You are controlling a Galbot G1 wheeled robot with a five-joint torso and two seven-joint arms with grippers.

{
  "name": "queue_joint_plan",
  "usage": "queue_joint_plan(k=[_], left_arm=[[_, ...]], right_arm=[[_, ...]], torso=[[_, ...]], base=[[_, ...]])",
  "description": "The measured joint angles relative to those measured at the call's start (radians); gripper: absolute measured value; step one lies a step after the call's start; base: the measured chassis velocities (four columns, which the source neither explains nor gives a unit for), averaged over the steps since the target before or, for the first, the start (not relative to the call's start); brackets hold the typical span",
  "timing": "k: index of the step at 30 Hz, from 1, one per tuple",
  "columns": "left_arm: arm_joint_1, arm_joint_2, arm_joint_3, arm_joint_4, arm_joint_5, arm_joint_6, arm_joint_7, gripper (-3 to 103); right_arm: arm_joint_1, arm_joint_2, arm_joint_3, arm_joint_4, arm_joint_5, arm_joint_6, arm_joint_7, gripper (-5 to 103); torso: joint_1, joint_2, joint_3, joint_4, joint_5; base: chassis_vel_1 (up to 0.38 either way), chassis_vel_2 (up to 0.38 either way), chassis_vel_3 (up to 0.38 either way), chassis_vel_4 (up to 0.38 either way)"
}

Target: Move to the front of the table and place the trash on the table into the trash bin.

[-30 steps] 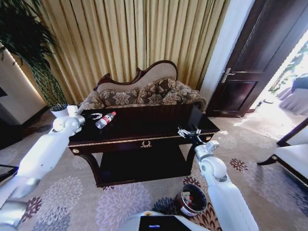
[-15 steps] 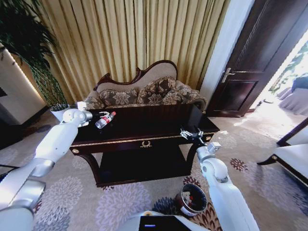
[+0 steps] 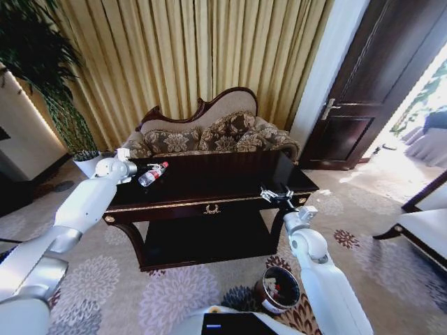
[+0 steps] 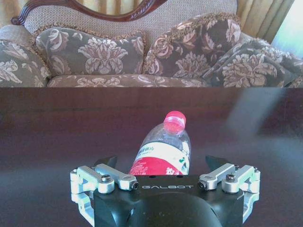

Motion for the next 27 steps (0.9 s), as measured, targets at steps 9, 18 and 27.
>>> queue_joint_plan(k=[9, 18, 27], left_arm=[[-0.015, -0.005, 0.007, 0.015, 0.013, -0.001, 0.016, 100], [-0.015, -0.007, 0.012, 0.019, 0.013, -0.002, 0.024, 100], [0.025, -0.010, 0.000, -0.015, 0.005, -0.003, 0.024, 100]], right_arm=[[0.001, -0.002, 0.002, -0.019, 0.000, 0.021, -0.001, 100], [0.010, -0.005, 0.003, -0.029, 0.000, 0.025, -0.003, 100], [0.020, -0.006, -0.004, -0.039, 0.001, 0.027, -0.007, 100]], torso=[[0.000, 0.000, 0.000, -0.0001, 0.0001], [0.000, 0.000, 0.000, 0.0000, 0.0002], [0.000, 0.000, 0.000, -0.0001, 0.0002]], base=[[0.000, 0.000, 0.000, 0.000], [0.000, 0.000, 0.000, 0.000], [0.000, 0.000, 0.000, 0.000]])
